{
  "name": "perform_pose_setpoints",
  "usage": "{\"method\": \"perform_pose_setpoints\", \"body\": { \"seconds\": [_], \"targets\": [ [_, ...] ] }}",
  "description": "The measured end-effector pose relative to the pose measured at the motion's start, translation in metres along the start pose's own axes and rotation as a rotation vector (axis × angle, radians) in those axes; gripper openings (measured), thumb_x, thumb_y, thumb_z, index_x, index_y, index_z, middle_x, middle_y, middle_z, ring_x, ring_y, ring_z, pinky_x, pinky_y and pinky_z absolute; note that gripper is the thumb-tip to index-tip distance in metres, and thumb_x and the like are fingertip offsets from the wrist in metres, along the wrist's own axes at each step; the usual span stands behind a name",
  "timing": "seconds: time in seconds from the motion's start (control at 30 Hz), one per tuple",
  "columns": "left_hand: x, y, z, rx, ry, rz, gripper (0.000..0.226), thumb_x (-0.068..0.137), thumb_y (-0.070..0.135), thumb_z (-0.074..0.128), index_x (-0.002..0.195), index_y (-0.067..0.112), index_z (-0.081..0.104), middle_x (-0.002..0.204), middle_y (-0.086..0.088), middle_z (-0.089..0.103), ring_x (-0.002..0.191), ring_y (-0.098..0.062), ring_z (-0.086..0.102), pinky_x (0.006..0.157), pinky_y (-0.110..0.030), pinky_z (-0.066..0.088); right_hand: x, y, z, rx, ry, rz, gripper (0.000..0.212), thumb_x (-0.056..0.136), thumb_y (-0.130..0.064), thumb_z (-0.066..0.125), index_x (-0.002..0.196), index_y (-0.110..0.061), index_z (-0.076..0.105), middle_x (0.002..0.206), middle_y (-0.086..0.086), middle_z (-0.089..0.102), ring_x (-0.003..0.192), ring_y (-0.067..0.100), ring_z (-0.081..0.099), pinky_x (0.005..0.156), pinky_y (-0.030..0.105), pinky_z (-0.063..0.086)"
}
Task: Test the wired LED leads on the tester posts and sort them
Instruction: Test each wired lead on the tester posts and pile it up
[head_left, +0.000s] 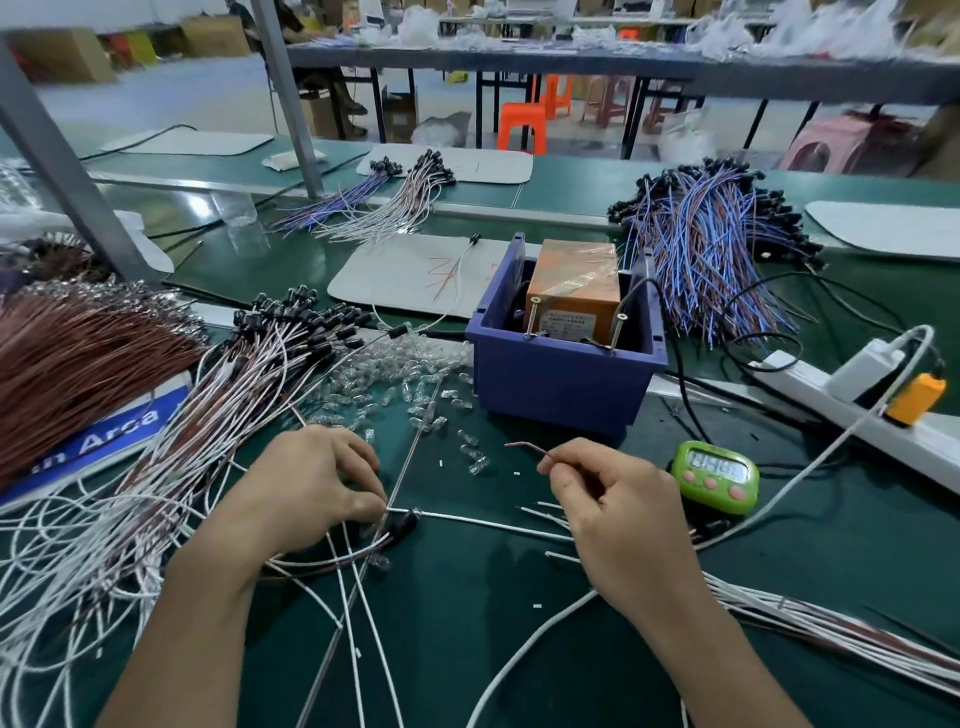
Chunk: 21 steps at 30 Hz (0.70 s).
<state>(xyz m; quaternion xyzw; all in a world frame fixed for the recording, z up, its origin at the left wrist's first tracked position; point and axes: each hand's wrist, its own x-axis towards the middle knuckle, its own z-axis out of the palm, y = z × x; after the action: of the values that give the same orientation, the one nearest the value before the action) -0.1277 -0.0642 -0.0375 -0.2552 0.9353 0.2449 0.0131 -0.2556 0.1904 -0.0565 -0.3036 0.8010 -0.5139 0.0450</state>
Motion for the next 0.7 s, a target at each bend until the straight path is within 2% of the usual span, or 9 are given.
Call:
{"method": "perform_pose_setpoints", "body": {
  "seconds": [0.13,0.23,0.33,0.37,0.43,0.47,0.5,0.6,0.7],
  "targets": [
    [0.001,0.000,0.005,0.023,0.037,0.078,0.026,0.074,0.029,0.090,0.061,0.047,0.076,0.094,0.035,0.064,0.097,0.023,0.051,0.079,-0.004,0.039,-0.006,-0.003,0.005,-0.105,0.020,-0.111,0.014,0.097,-0.019,0.060,0.096,-0.032,0.065,0.066,-0.014,0.059,0.051,0.009,0.047,0.051,0.013,0.031],
    [0.003,0.004,0.013,0.021,0.087,0.101,0.023,0.083,0.028,0.083,0.065,0.038,0.073,0.097,0.030,0.064,0.101,0.012,0.052,0.098,-0.026,0.043,-0.010,-0.004,0.008,-0.166,0.029,-0.155,0.011,0.098,-0.024,0.061,0.101,-0.033,0.066,0.078,-0.014,0.065,0.066,0.012,0.056,0.063,0.029,0.046],
    [0.001,0.008,0.016,-0.151,0.162,0.145,0.021,0.088,0.024,0.078,0.071,0.035,0.071,0.100,0.029,0.067,0.105,0.011,0.055,0.096,-0.020,0.041,-0.010,-0.009,0.008,-0.260,0.070,-0.217,0.012,0.099,-0.020,0.064,0.094,-0.027,0.072,0.077,-0.012,0.066,0.075,0.015,0.057,0.074,0.038,0.051],
    [-0.001,0.012,0.016,-0.237,0.182,0.177,0.020,0.089,0.022,0.077,0.075,0.035,0.070,0.103,0.030,0.068,0.107,0.011,0.057,0.094,-0.017,0.041,-0.010,-0.014,0.009,-0.306,0.097,-0.267,0.013,0.098,-0.021,0.063,0.092,-0.025,0.073,0.081,-0.013,0.068,0.080,0.014,0.057,0.079,0.037,0.051],
    [-0.004,0.025,0.018,-0.383,0.175,0.234,0.016,0.092,0.021,0.074,0.084,0.034,0.069,0.105,0.028,0.071,0.106,0.007,0.063,0.092,-0.021,0.045,-0.011,-0.021,0.008,-0.354,0.121,-0.355,0.016,0.098,-0.024,0.062,0.092,-0.020,0.076,0.098,-0.014,0.072,0.095,0.013,0.057,0.090,0.031,0.048],
    [-0.005,0.033,0.021,-0.425,0.164,0.238,0.010,0.092,0.025,0.072,0.087,0.033,0.069,0.102,0.024,0.074,0.101,0.001,0.067,0.090,-0.026,0.048,-0.013,-0.026,0.008,-0.318,0.096,-0.348,0.017,0.099,-0.027,0.060,0.092,-0.021,0.074,0.098,-0.014,0.072,0.095,0.011,0.058,0.088,0.027,0.048],
    [-0.006,0.041,0.025,-0.444,0.163,0.235,0.005,0.091,0.029,0.070,0.089,0.033,0.067,0.097,0.020,0.075,0.095,-0.004,0.069,0.087,-0.027,0.050,-0.015,-0.031,0.007,-0.233,0.047,-0.290,0.018,0.101,-0.029,0.057,0.089,-0.025,0.070,0.090,-0.013,0.070,0.086,0.009,0.060,0.079,0.025,0.050],
    [-0.009,0.058,0.044,-0.362,0.259,0.269,0.012,0.094,0.027,0.067,0.091,0.036,0.061,0.084,0.023,0.073,0.085,-0.003,0.068,0.074,-0.016,0.045,-0.016,-0.044,0.000,0.177,-0.068,0.029,0.020,0.100,-0.031,0.052,0.084,-0.024,0.062,0.072,0.002,0.067,0.053,0.020,0.061,0.051,0.040,0.051],
    [-0.011,0.067,0.054,-0.314,0.432,0.336,0.011,0.090,0.031,0.070,0.093,0.038,0.062,0.089,0.025,0.069,0.089,-0.003,0.067,0.076,-0.020,0.048,-0.005,-0.055,-0.023,0.302,-0.186,0.163,0.027,0.104,-0.016,0.051,0.080,-0.019,0.063,0.071,0.009,0.071,0.036,0.022,0.050,0.040,0.027,0.038]
  ]
}}
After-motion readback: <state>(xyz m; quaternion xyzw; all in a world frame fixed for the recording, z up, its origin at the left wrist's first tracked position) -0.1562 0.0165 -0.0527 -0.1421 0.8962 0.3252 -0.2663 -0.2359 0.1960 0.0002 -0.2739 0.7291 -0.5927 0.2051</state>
